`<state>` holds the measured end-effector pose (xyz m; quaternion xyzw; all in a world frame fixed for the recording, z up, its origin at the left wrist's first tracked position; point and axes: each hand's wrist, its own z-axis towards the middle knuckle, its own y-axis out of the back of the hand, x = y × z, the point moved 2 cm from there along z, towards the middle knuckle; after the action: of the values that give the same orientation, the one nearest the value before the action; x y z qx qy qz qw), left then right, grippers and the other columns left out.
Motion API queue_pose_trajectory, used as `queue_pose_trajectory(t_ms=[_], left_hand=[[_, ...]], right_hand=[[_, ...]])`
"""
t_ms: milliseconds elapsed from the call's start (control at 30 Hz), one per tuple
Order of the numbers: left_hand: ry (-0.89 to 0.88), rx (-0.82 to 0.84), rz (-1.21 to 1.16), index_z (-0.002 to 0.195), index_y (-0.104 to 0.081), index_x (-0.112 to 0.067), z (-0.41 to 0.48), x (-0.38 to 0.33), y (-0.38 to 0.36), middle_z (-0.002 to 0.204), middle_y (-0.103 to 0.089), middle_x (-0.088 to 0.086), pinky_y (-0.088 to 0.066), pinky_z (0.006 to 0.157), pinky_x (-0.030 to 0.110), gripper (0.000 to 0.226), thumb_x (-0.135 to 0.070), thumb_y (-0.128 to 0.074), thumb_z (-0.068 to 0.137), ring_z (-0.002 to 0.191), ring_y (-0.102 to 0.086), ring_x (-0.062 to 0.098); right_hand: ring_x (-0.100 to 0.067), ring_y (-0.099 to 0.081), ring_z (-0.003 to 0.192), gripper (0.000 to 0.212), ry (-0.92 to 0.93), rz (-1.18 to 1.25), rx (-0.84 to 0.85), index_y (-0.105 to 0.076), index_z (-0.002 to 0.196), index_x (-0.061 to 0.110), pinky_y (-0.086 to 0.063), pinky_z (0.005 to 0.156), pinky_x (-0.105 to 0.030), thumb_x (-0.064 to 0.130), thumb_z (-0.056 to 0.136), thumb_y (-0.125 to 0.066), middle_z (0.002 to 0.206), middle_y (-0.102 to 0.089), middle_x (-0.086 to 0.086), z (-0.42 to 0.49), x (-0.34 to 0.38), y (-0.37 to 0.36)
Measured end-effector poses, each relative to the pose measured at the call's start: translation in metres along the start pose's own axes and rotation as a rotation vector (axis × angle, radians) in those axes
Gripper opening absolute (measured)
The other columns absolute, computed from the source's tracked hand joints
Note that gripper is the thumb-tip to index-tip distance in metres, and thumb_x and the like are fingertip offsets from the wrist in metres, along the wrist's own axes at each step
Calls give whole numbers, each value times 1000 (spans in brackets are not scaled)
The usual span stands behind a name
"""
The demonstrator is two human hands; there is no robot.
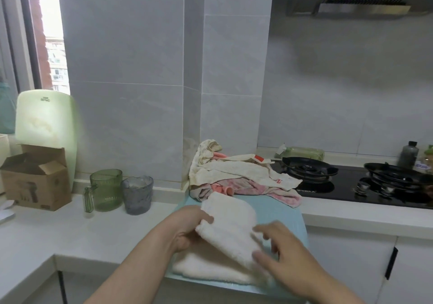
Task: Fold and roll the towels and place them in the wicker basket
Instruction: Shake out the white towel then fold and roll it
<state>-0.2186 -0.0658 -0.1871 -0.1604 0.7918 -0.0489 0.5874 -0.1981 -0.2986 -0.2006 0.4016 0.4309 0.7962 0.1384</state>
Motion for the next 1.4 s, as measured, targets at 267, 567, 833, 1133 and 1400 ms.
queue_pose_trajectory(t_ms=[267, 567, 833, 1133, 1400], left_hand=[[-115, -51, -44, 108, -65, -1, -18, -7, -11, 106, -70, 20, -59, 65, 33, 41, 19, -38, 85, 88, -66, 31], [-151, -248, 356, 104, -62, 0, -26, 22, 31, 106, -69, 24, -52, 93, 53, 33, 20, -50, 81, 98, -68, 38], [-152, -355, 437, 110, -57, -6, -22, 24, 24, 108, -64, 20, -54, 85, 43, 42, 4, -54, 70, 99, -64, 37], [-430, -311, 1232, 150, -32, -33, -22, -6, 12, 158, -28, -8, -26, 113, 29, 63, -39, -55, 92, 143, -30, 13], [-258, -84, 1688, 156, -2, -29, 16, 29, 8, 164, 11, -3, 5, 121, 37, 64, -55, -16, 101, 150, 13, 14]], right_hand=[[-16, -50, 85, 48, 3, -278, 6, -38, 130, 36, -45, 75, -31, 35, 82, -43, 111, -35, 9, -5, 1, -32], [-5, -50, 95, 53, 5, -106, 75, -49, 129, 39, -46, 87, -24, 29, 78, -40, 108, -34, 17, -3, -4, -42], [-5, -48, 96, 64, 73, -135, 151, -42, 141, 42, -43, 82, -19, 27, 79, -39, 112, -33, 15, -4, -5, -40], [6, -42, 123, 51, 91, 106, 60, -50, 136, 40, -34, 106, -23, 56, 88, -40, 132, -42, 34, 17, -19, -15], [-3, 13, 147, 60, -61, -89, 288, -4, 156, 28, 3, 120, -26, 48, 103, -23, 162, 12, 13, 53, -21, -40]])
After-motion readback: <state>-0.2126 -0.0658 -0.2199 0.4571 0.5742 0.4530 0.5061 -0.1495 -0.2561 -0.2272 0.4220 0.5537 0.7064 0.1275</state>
